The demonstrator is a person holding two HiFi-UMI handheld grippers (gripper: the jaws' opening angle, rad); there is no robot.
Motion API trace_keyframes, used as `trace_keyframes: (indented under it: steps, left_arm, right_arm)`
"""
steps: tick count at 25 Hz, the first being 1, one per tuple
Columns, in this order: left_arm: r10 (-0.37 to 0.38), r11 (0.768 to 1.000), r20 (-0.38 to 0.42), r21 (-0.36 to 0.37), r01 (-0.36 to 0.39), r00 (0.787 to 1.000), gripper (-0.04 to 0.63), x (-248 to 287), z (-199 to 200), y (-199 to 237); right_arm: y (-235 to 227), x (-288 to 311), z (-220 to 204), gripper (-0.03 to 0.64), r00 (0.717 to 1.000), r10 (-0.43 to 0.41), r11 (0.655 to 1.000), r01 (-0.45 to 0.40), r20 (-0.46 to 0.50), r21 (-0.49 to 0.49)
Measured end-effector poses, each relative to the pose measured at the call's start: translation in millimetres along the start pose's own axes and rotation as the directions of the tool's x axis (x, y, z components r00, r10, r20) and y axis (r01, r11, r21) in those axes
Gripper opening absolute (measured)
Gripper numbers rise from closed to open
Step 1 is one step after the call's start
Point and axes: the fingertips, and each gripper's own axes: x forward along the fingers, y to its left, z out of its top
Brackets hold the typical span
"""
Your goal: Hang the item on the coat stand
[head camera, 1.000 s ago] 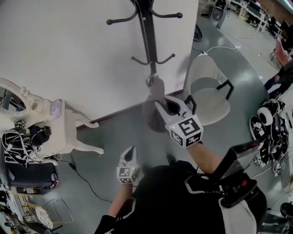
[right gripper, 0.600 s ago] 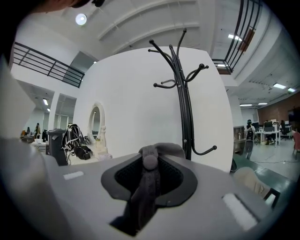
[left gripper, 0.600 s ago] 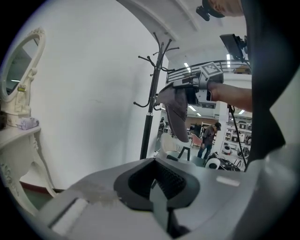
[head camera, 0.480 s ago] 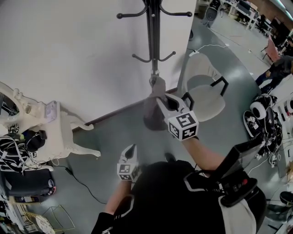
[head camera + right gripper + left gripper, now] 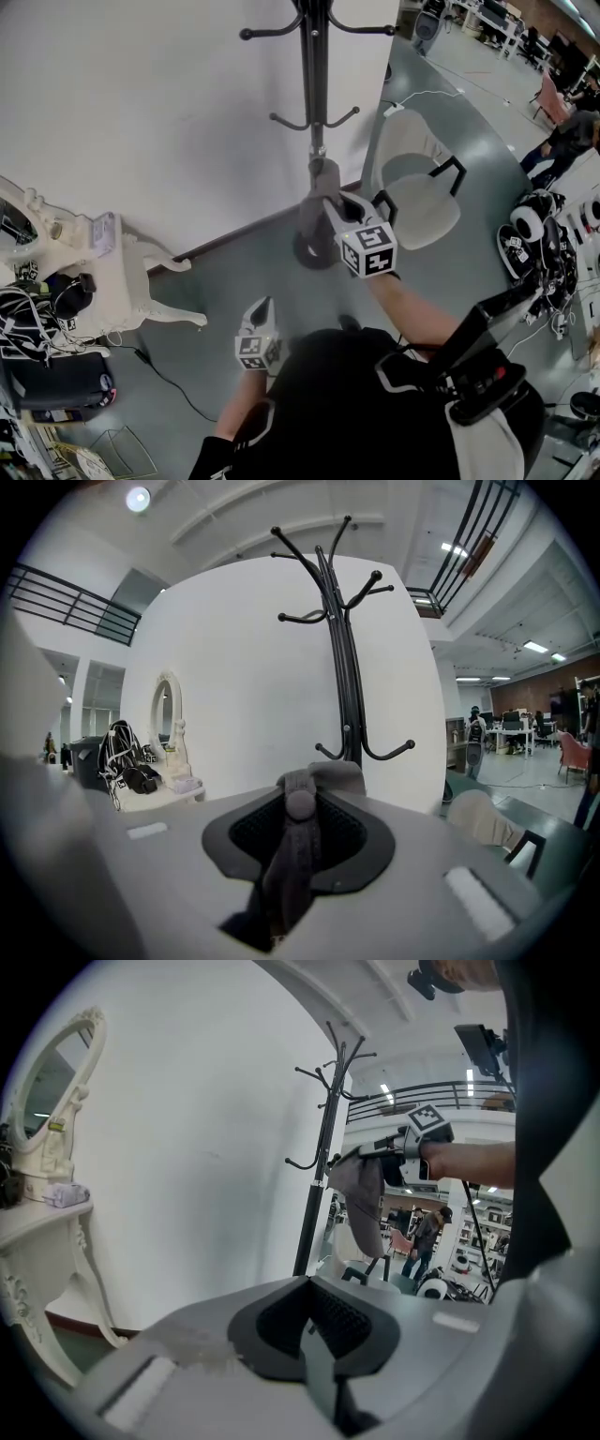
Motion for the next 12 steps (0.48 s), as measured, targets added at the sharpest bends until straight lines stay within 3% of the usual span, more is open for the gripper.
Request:
trace_keyframes:
  steps: [12]
  left_arm:
    - [0.038, 0.999, 0.040, 0.017, -0.038, 0.998, 0.021, 9, 24, 16]
  right_arm:
    - [-26, 36, -35, 0.084, 0.995, -0.066, 0.998, 0.065, -0.069, -0.026]
